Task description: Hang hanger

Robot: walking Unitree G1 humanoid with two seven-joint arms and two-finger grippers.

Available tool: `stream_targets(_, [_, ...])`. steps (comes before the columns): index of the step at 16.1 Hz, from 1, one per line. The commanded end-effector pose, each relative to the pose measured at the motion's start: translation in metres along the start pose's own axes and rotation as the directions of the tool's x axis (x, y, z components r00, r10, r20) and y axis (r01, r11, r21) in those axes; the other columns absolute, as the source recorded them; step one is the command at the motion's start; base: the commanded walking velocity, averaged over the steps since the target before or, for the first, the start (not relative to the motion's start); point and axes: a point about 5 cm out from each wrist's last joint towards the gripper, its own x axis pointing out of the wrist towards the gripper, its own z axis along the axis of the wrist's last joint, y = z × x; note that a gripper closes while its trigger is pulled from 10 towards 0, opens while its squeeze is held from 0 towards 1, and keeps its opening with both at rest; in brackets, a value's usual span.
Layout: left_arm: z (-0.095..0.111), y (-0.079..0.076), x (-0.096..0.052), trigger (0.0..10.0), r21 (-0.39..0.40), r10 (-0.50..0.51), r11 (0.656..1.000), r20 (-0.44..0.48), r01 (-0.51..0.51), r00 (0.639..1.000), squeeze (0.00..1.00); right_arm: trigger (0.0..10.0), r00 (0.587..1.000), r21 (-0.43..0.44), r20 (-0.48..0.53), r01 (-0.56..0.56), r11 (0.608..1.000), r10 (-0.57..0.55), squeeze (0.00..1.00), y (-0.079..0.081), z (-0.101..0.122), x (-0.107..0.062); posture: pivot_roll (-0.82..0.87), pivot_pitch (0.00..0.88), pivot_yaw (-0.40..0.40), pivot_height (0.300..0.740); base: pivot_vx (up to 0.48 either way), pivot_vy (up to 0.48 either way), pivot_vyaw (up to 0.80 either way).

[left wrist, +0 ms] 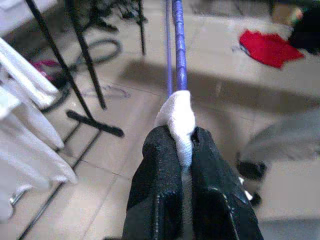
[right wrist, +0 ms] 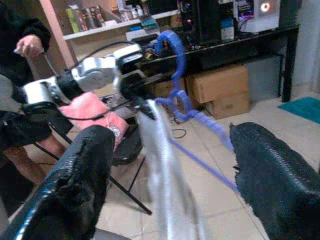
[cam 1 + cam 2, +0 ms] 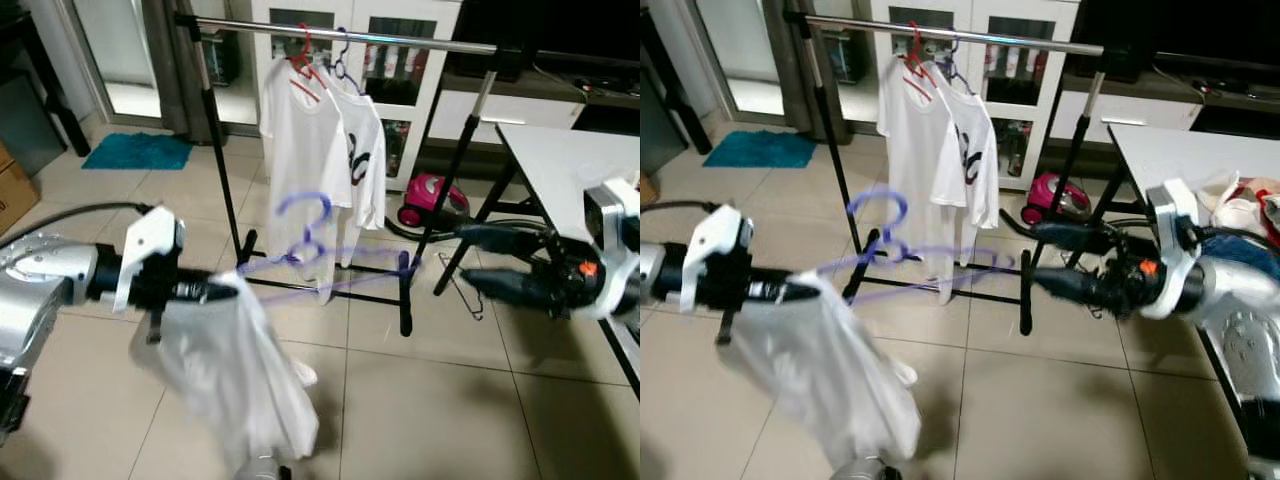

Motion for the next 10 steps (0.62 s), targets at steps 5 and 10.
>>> stream_targets(5, [0.035,0.021,0.016,0.0,0.012,0.006,1.0,0.188,-0.008,0.982,0.0,10.0,0.983,0.039,-0.183,0.033,0.999,-0.025,0.96,0.023,-0.04,0.019,0.08,0.0,0.024,0.74,0.0,0.0,0.0])
stream_targets(10, [0.047,0.013,0.039,0.0,0.028,-0.202,0.979,0.202,0.201,0.958,0.0,10.0,0.938,-0.016,-0.261,0.232,0.973,-0.228,0.0,0.009,-0.095,0.056,0.07,0.0,0.049,0.74,0.0,0.0,0.0])
